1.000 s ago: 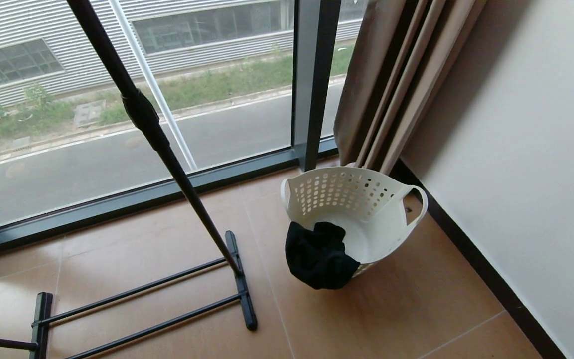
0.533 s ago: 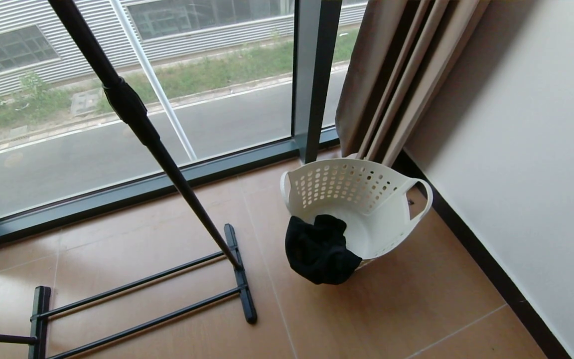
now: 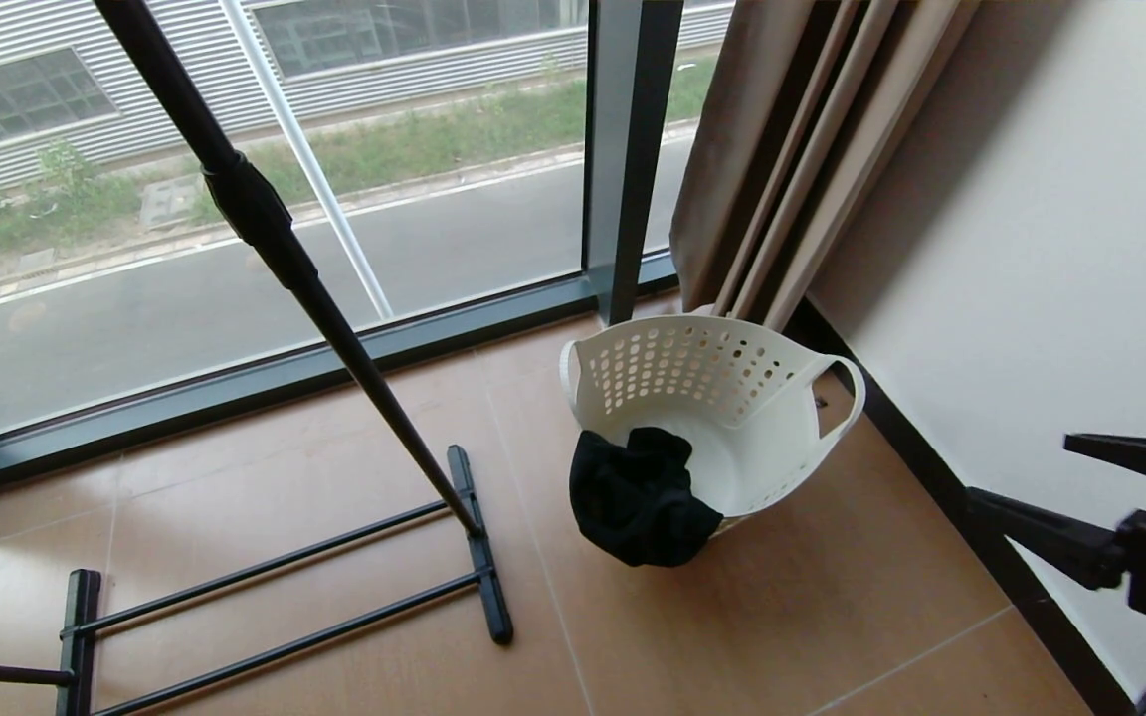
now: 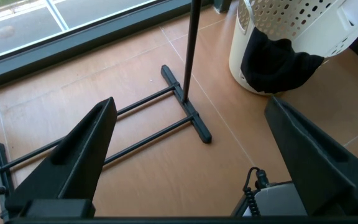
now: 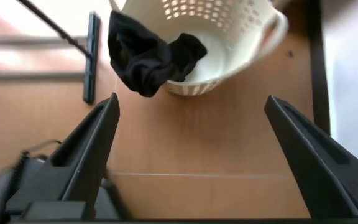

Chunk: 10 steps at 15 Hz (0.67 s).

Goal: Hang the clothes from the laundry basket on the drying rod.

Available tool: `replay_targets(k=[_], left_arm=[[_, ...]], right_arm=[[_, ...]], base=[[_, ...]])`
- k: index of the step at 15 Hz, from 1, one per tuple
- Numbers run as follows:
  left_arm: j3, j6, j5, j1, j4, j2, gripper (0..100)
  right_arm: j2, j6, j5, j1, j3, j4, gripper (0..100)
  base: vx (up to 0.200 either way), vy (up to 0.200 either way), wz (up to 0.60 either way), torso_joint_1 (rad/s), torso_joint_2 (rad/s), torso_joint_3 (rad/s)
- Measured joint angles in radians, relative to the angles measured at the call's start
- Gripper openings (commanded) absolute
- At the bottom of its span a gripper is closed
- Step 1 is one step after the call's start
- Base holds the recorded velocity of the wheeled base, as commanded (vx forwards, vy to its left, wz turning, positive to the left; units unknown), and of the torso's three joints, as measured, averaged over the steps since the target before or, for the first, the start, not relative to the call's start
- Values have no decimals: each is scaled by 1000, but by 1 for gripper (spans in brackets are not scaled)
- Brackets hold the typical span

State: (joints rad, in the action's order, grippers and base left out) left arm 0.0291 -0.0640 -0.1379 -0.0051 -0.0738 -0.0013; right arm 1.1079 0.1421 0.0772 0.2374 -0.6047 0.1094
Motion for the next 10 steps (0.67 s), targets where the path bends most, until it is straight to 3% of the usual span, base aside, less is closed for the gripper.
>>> replay_targets(k=[3, 10], left_arm=[[0, 0, 0, 0, 0, 0, 100], [0, 0, 0, 0, 0, 0, 100]], right_arm=[[248, 128, 6, 37, -169, 7, 100], [709, 217, 1, 106, -527, 1, 100]], base=[[0, 0, 0, 0, 0, 0], [0, 0, 0, 0, 0, 0]])
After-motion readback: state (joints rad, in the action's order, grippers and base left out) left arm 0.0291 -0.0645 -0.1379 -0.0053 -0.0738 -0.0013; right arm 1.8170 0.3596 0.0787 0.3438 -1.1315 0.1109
